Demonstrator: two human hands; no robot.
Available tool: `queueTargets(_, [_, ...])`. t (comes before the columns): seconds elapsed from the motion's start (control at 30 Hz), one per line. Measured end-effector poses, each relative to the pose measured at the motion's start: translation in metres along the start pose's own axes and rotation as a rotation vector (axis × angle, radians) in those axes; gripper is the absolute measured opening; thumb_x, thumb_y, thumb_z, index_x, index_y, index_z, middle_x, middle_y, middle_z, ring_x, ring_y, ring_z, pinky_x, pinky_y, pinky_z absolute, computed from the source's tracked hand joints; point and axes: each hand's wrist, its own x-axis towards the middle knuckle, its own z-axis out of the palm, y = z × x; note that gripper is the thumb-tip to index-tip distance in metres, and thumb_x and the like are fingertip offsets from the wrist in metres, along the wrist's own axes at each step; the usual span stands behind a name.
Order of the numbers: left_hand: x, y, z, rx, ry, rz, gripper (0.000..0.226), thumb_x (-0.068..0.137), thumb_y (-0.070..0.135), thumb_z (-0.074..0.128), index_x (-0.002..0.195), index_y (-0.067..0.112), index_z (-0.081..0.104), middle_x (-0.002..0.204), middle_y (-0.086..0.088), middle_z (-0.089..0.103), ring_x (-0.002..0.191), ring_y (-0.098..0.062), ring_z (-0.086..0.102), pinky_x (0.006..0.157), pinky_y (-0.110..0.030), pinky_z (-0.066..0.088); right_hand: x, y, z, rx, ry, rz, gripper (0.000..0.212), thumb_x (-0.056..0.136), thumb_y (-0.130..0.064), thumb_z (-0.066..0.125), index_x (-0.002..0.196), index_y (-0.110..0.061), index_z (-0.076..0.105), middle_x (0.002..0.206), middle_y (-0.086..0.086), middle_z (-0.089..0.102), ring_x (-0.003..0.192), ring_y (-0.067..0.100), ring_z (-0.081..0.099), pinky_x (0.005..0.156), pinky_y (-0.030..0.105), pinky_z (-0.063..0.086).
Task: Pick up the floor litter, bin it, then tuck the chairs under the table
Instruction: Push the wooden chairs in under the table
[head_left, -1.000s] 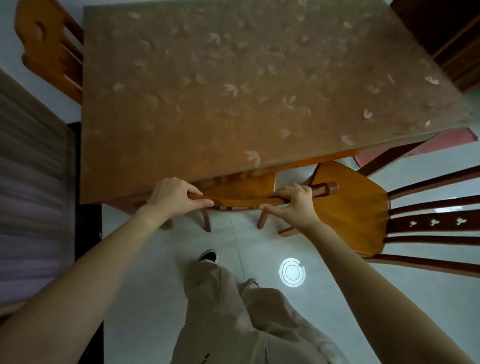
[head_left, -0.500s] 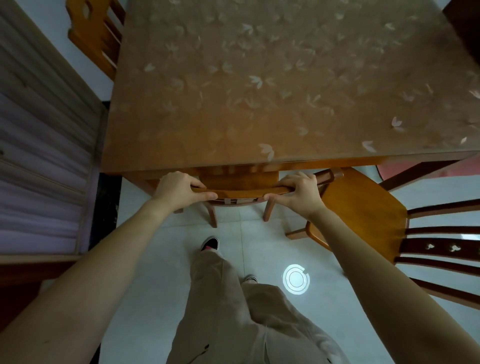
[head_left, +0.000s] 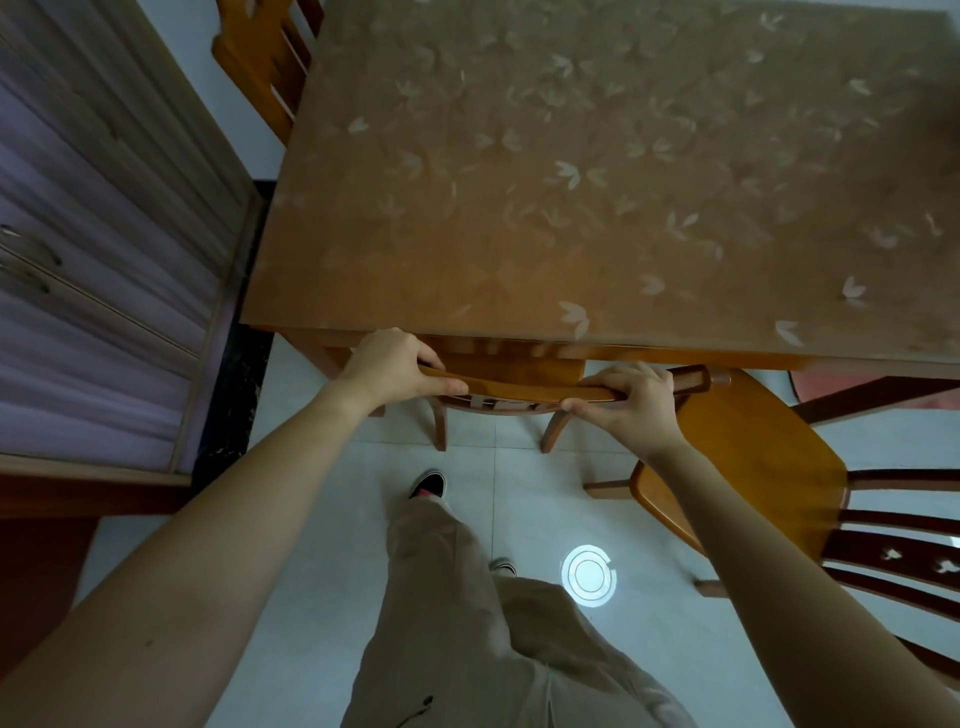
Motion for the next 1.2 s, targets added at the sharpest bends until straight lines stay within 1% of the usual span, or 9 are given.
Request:
queueTargets(0.2, [0.006,-0.004,-0.004,0.016,0.005,0.019,0.064,0.06,0.085,0.057,0.091,0.032,0.076,0.093,0.015,0.072,0.087,-0.005,0.063,0.069,-0.024,0.044,0.006,-0.003,-0.001,-0.035,-0.021,0.012,0.065,0.073,-0.084,0.047,0.091,-0.029,0.075,0.09,-0.016,0.066,0.093,0.013,0.052,0.096,0.039,0.029])
queueTargets(0.43, [0.0,0.007,-0.016,0.051,-0.085,0.004,0.059,0.065,0.082,0.056,0.093,0.034,0.074,0.096,0.013,0.07,0.091,-0.009,0.062,0.073,-0.029,0.049,0.007,-0.014,-0.011,-0.063,-0.122,0.107,0.061,0.071,-0.084,0.051,0.091,-0.03,0.07,0.086,-0.012,0.062,0.094,0.015,0.049,0.092,0.034,0.026])
queueTargets(0.53, [-0.01,0.013,-0.021,0.152,-0.165,0.066,0.054,0.079,0.073,0.052,0.104,0.03,0.071,0.096,0.012,0.069,0.085,-0.007,0.063,0.063,-0.024,0.046,0.001,-0.029,-0.015,-0.03,-0.161,0.14,0.049,0.078,-0.069,0.062,0.101,-0.027,0.07,0.095,-0.014,0.061,0.101,0.014,0.048,0.101,0.038,0.029])
queueTargets(0.6, [-0.016,0.02,-0.015,0.149,-0.163,0.099,0.049,0.089,0.063,0.049,0.119,0.027,0.066,0.112,0.008,0.067,0.099,-0.009,0.062,0.076,-0.028,0.052,-0.003,-0.034,-0.015,0.01,-0.169,0.121,0.055,0.081,-0.063,0.063,0.116,-0.021,0.068,0.105,-0.012,0.062,0.105,0.014,0.051,0.105,0.044,0.036])
queueTargets(0.67, [-0.021,0.027,-0.035,0.148,-0.088,0.189,0.05,0.095,0.054,0.047,0.133,0.025,0.055,0.133,0.006,0.057,0.121,-0.012,0.053,0.096,-0.035,0.048,-0.011,-0.055,-0.022,0.042,-0.031,0.13,0.059,0.083,-0.062,0.059,0.125,-0.021,0.064,0.114,-0.008,0.063,0.108,0.013,0.054,0.099,0.044,0.046])
queueTargets(0.77, [-0.025,0.042,-0.041,0.123,0.018,0.267,0.052,0.099,0.048,0.042,0.144,0.023,0.042,0.147,0.005,0.044,0.136,-0.013,0.038,0.109,-0.037,0.037,-0.02,-0.067,-0.026,0.048,0.084,0.087,0.044,0.093,-0.048,0.056,0.129,-0.023,0.062,0.121,-0.006,0.063,0.113,0.012,0.054,0.097,0.042,0.05])
queueTargets(0.97, [-0.03,0.063,-0.049,0.109,0.218,0.565,0.057,0.098,0.05,0.029,0.144,0.018,0.041,0.143,-0.001,0.049,0.135,-0.019,0.041,0.107,-0.038,0.035,-0.053,-0.107,-0.046,-0.169,0.406,0.118,0.04,0.1,-0.041,0.049,0.131,-0.019,0.06,0.126,-0.001,0.063,0.122,0.017,0.052,0.108,0.04,0.039])
queueTargets(1.07, [-0.034,0.07,-0.034,0.106,0.167,0.745,0.057,0.1,0.049,0.027,0.141,0.015,0.046,0.14,-0.002,0.053,0.133,-0.022,0.044,0.107,-0.044,0.039,-0.087,-0.12,-0.043,-0.219,0.501,0.208,0.042,0.1,-0.041,0.045,0.133,-0.018,0.058,0.131,0.001,0.06,0.125,0.017,0.049,0.111,0.04,0.036])
queueTargets(1.2, [-0.042,0.083,-0.012,0.146,0.034,0.952,0.057,0.101,0.048,0.027,0.136,0.01,0.053,0.135,-0.005,0.057,0.129,-0.023,0.05,0.108,-0.041,0.04,-0.147,-0.122,-0.022,-0.261,0.549,0.417,0.044,0.1,-0.043,0.044,0.132,-0.017,0.059,0.132,0.001,0.059,0.125,0.018,0.049,0.108,0.044,0.038])
